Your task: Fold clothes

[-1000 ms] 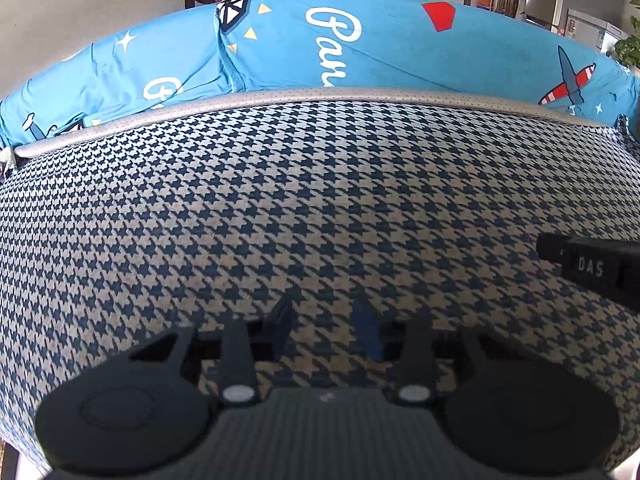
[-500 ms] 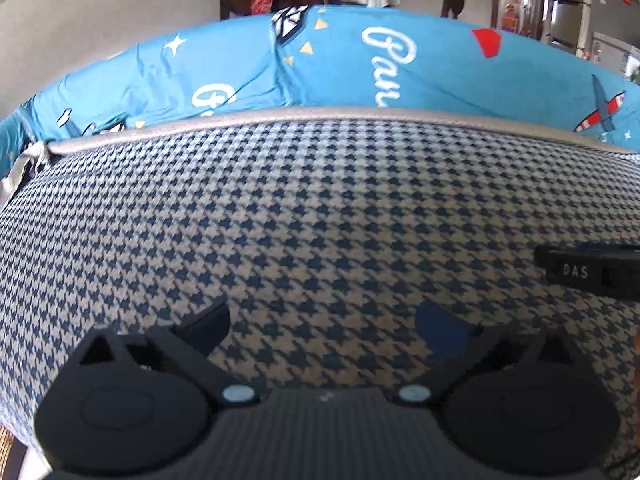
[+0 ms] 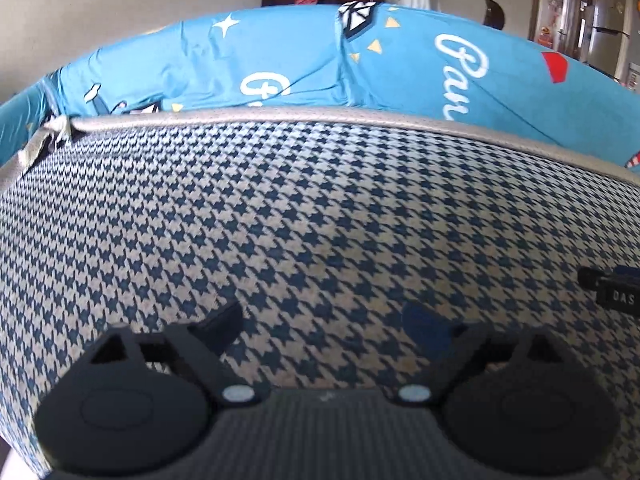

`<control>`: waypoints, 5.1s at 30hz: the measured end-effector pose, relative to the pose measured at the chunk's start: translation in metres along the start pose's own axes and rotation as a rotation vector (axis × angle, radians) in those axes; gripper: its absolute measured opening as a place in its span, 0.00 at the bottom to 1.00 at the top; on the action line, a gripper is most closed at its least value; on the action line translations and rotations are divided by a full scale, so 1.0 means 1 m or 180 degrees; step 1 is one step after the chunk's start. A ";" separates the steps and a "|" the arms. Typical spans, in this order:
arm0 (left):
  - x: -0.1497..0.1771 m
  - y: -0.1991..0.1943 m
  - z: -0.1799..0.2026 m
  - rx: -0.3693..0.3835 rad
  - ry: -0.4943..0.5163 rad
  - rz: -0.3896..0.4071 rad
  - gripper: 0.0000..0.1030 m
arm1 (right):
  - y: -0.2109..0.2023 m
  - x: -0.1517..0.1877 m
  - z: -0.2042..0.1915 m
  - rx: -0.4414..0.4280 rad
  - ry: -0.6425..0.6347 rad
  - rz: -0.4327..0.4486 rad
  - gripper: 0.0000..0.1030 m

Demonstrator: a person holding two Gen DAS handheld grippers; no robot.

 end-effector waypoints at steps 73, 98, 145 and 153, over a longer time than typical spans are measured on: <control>0.061 -0.038 0.072 0.0177 0.0629 -0.0069 1.00 | 0.032 -0.007 0.015 -0.0107 0.0055 0.0277 1.00; 0.059 -0.039 0.068 0.0361 0.0559 -0.0214 1.00 | 0.033 -0.006 0.015 -0.0109 0.0055 0.0278 1.00; 0.057 -0.004 0.042 0.0226 0.0473 -0.0395 1.00 | 0.033 -0.007 0.015 -0.0112 0.0053 0.0275 1.00; 0.058 0.000 0.037 0.0095 0.0447 -0.0442 1.00 | 0.033 -0.006 0.015 -0.0112 0.0052 0.0275 1.00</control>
Point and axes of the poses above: each gripper's, at about its wrist camera, not at the fingertips, and y roughly the way its jaws point, z to its right, x to its underside, the point moved 3 cm from there along y, roughly the way its jaws point, and after that the axes turned 12 degrees about x, right-handed, at the moved point
